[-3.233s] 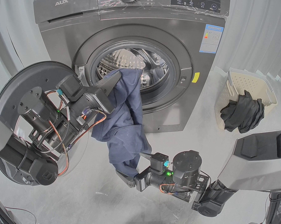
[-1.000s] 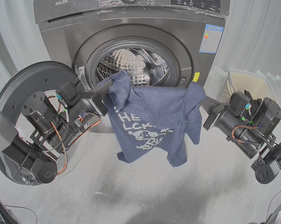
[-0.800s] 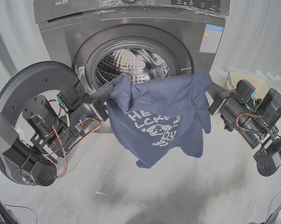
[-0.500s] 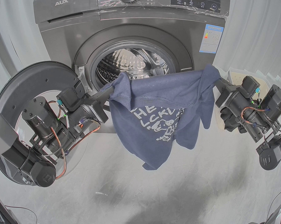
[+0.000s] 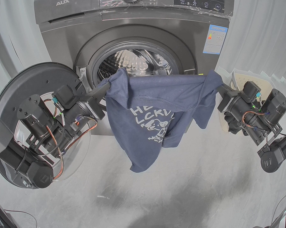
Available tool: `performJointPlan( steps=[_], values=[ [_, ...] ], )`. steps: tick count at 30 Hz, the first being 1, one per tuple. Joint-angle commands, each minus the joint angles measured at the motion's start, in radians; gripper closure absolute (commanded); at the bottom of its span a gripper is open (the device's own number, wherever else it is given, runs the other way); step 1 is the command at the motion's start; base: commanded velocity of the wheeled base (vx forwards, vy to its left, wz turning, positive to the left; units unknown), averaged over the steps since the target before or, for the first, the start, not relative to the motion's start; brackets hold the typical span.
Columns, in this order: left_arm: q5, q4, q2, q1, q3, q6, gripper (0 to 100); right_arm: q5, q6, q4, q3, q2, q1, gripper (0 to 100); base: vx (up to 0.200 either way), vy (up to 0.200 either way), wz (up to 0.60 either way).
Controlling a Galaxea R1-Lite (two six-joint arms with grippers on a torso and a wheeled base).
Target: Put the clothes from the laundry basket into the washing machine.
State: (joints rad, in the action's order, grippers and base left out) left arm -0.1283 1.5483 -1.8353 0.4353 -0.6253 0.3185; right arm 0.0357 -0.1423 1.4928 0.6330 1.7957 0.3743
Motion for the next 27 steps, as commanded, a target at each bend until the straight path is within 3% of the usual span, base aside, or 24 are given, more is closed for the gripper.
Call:
performJointPlan(
  steps=[1,2,3,16,24,27],
  values=[
    [-0.008,0.001,-0.010,0.003,0.021,-0.004,100,0.003,0.001,0.015,0.002,-0.001,0.008,100,0.000,0.000,0.00],
    [-0.013,-0.001,-0.015,0.003,0.033,-0.004,100,0.004,0.003,0.021,0.004,-0.001,0.012,100,0.000,0.000,0.00],
    [-0.017,-0.001,-0.024,0.003,0.049,-0.004,0,0.004,0.003,0.026,0.005,-0.003,0.015,100,0.000,0.000,0.00],
    [-0.028,0.001,-0.185,0.034,0.216,-0.019,0,0.004,0.001,0.026,0.013,-0.042,0.094,100,0.000,0.000,0.00],
    [-0.028,0.001,-0.240,0.068,0.159,-0.113,0,0.007,0.001,0.026,-0.003,-0.044,0.112,100,0.000,0.000,0.00],
    [-0.027,0.001,-0.271,0.074,0.133,-0.128,0,0.024,0.003,0.026,-0.030,-0.058,0.120,100,0.000,0.000,0.00]
  ],
)
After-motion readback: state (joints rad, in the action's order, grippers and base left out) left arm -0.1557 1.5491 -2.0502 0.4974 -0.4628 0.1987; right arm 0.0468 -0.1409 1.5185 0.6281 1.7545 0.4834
